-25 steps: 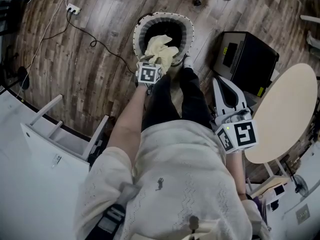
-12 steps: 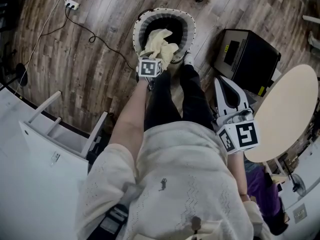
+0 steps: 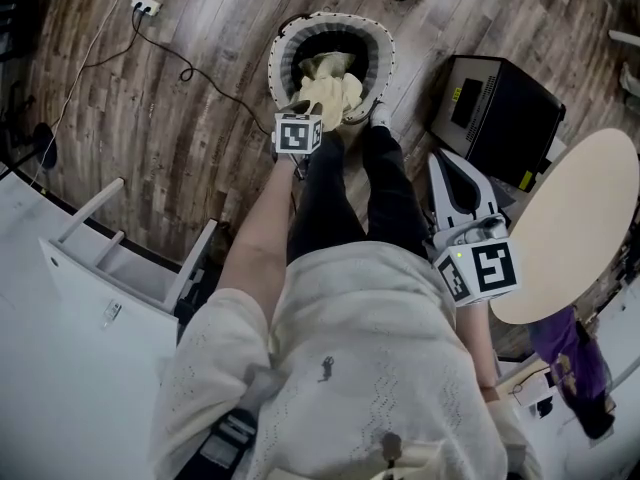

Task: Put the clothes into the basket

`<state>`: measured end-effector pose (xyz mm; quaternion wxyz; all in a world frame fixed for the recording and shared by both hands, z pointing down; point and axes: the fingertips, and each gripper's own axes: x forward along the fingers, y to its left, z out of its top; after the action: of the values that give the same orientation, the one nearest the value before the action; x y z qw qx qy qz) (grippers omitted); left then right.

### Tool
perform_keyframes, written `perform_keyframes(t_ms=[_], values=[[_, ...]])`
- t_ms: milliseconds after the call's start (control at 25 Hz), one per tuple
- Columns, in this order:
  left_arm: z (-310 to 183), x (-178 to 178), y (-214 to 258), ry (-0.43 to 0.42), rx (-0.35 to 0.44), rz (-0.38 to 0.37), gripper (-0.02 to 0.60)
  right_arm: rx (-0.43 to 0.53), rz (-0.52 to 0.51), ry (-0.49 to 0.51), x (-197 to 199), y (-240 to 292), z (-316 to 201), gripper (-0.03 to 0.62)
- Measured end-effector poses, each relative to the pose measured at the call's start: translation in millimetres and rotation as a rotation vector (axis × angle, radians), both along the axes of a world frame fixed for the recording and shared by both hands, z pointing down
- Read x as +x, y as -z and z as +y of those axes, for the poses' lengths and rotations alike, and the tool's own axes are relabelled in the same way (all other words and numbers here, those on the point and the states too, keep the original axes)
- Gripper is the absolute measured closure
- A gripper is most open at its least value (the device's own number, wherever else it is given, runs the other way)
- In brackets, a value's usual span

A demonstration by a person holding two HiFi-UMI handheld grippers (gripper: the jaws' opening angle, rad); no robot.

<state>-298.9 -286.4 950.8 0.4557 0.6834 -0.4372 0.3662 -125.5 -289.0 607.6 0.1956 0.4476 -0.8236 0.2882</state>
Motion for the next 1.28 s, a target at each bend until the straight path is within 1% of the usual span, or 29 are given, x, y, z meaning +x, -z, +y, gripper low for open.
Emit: perform_keyframes(t_ms=[200, 480, 640, 880, 1000, 1280], values=[[4, 4, 0, -0.012, -0.004, -0.003, 0.479, -0.001, -0.005, -0.003, 4, -1, 3, 0.586], [4, 9, 4, -0.022, -0.002, 0.0, 0.519, -0.002, -0.011, -0.003, 4, -1, -1, 0.586], [6, 11, 8, -0.049, -0.003, -0.007, 0.54, 0.002, -0.017, 0.002, 2, 2, -2, 0.586], [-1, 16, 28, -0.078, 0.043, -0.006, 0.558, 0.01, -0.033, 0.007, 3, 9, -5, 0.586], [-4, 25, 43, -0.074, 0.08, 0.022, 0.56, 0.015, -0.039, 0.011, 4, 12, -7, 0.588], [-11, 62, 100, -0.075, 0.199, 0.14, 0.56, 0.028, -0.048, 0.021, 7, 21, -13, 0.586]])
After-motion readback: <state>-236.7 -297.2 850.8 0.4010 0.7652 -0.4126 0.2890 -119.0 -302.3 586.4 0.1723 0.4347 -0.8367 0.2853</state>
